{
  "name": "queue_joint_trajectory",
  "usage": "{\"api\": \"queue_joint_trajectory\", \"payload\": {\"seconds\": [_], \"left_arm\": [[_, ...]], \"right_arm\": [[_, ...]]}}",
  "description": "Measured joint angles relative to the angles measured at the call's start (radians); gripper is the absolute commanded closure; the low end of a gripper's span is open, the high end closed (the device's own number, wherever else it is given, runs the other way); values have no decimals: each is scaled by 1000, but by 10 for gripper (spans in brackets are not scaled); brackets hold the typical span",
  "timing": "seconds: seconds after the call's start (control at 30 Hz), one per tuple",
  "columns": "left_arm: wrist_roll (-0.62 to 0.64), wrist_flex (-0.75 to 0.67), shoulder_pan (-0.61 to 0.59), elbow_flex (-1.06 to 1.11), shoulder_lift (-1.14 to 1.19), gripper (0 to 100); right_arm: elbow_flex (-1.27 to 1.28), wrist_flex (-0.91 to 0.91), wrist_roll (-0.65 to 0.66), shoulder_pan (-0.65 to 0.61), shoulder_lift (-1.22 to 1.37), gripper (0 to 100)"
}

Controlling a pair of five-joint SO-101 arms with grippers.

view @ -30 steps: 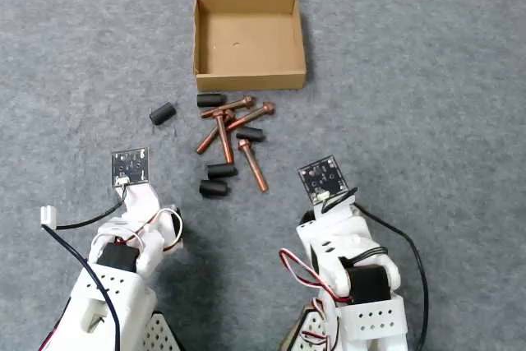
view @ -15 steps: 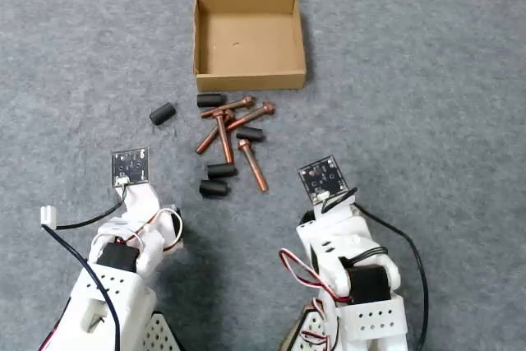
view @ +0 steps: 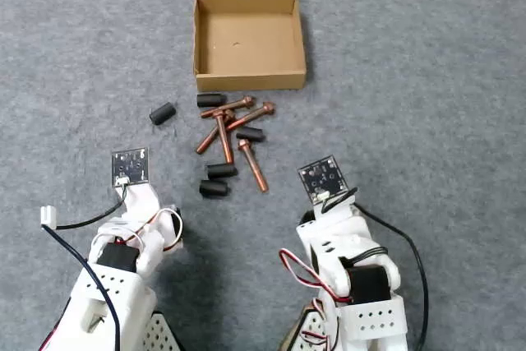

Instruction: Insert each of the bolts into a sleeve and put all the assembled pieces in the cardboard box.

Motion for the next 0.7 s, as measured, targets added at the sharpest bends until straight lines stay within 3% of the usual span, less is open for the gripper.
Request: {"api": "queue_joint_trajectory", "payload": {"seconds": [0.27, 0.47, 0.7], "left_arm": [[0, 0, 0, 0, 0, 981], [0, 0, 0, 0, 0, 981], [0, 0, 0, 0, 0, 981]], "right_arm": [[0, -5, 0, 0, 0, 998], [-80, 23, 2, -92, 0, 998], [-130, 38, 2, -107, 0, 998]]}}
